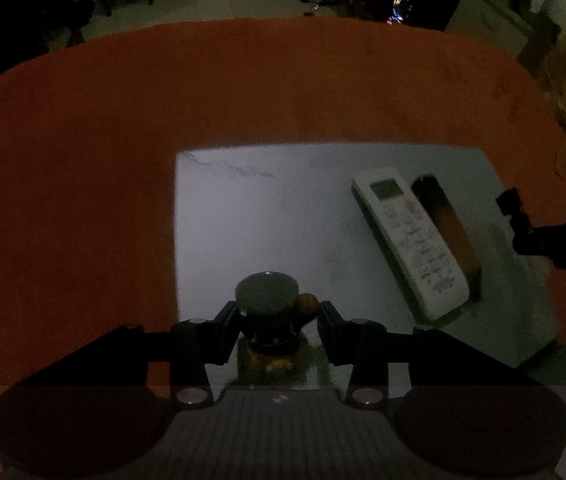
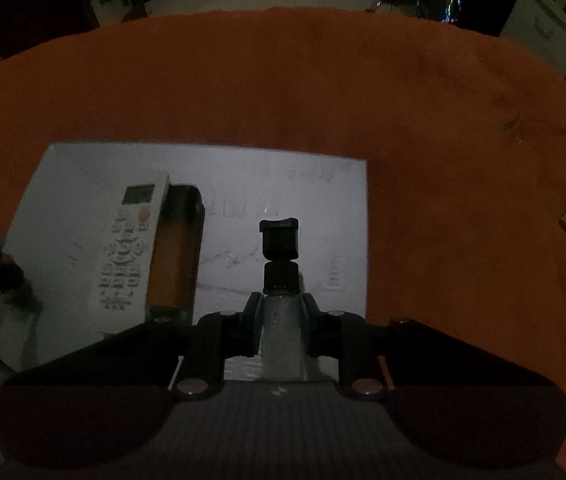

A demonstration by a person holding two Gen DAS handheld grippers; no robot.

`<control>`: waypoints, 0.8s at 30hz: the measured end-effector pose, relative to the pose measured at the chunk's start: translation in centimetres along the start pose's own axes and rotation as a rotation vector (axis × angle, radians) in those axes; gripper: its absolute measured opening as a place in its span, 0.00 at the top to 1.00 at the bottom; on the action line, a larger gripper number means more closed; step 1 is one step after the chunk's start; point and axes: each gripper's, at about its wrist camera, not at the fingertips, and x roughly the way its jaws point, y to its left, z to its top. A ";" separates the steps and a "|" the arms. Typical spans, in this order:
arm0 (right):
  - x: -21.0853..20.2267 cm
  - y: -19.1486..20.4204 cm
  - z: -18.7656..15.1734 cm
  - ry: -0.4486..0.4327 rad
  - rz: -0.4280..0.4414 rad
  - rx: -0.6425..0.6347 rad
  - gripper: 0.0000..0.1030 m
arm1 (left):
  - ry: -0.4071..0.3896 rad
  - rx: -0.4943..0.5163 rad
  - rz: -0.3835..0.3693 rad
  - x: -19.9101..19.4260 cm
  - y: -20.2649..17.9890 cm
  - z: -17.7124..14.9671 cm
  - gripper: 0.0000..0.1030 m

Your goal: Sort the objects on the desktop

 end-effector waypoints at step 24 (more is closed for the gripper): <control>-9.8 2.7 -2.0 -0.162 0.083 -0.082 0.79 | -0.195 -0.080 -0.050 -8.0 0.5 -2.4 0.84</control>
